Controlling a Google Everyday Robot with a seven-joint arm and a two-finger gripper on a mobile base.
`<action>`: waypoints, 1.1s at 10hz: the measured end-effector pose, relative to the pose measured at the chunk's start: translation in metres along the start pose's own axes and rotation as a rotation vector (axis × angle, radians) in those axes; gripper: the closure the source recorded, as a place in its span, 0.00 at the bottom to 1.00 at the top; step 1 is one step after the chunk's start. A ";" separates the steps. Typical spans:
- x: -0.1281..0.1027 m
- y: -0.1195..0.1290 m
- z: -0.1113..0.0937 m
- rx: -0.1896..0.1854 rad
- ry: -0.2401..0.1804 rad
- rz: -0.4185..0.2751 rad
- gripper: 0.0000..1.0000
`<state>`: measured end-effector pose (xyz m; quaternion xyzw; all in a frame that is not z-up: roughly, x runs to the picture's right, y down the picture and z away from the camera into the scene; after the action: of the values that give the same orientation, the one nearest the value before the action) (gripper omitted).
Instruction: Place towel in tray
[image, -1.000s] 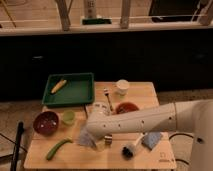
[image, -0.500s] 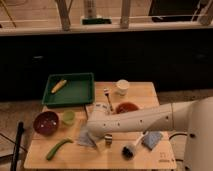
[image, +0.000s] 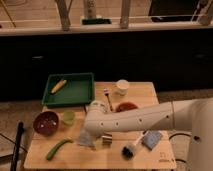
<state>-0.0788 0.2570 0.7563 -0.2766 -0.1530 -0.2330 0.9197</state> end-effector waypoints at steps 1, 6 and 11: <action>-0.004 -0.003 -0.001 0.000 -0.003 -0.008 0.20; -0.011 -0.015 0.031 -0.029 -0.043 -0.015 0.20; -0.002 -0.016 0.063 -0.098 -0.076 0.008 0.59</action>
<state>-0.0987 0.2821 0.8128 -0.3305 -0.1750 -0.2257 0.8995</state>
